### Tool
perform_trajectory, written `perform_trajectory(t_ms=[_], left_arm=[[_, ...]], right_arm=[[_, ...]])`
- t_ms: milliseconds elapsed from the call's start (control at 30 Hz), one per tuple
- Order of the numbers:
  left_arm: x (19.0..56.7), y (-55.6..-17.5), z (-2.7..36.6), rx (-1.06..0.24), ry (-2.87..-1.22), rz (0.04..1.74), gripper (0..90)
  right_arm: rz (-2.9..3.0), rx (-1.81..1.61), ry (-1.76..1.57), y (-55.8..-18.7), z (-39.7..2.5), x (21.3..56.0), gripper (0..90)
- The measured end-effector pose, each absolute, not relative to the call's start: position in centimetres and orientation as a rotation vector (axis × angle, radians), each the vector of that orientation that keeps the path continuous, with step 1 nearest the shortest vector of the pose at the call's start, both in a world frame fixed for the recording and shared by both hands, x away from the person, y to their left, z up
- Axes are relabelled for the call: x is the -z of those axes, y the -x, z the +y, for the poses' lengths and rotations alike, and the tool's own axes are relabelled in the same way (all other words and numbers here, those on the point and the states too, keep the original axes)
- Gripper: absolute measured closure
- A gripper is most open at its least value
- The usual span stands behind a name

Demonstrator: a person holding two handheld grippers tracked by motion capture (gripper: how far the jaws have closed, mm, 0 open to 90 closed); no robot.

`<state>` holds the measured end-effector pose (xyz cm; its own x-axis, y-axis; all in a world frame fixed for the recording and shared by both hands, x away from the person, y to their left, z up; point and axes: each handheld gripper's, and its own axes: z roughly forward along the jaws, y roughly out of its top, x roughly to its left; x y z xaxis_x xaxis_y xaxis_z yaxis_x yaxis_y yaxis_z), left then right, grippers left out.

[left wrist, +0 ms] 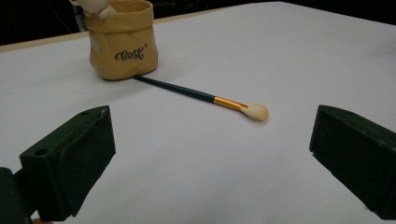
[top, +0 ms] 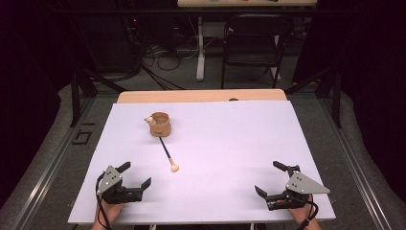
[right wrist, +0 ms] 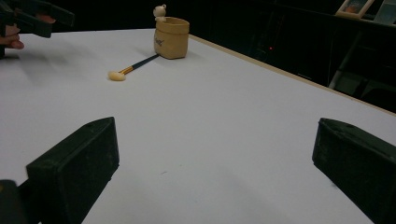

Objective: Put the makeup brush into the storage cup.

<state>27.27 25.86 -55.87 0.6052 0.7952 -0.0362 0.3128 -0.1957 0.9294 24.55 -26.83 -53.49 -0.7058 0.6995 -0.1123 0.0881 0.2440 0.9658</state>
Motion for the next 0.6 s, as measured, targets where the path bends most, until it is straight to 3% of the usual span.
perform_trajectory(t_ms=[600], left_arm=[[55.2,-28.1,23.7,-0.613,-1.754,1.052,0.3]], right_arm=[[1.992,-1.503,-0.709,-24.6,-26.8,53.5,0.2]])
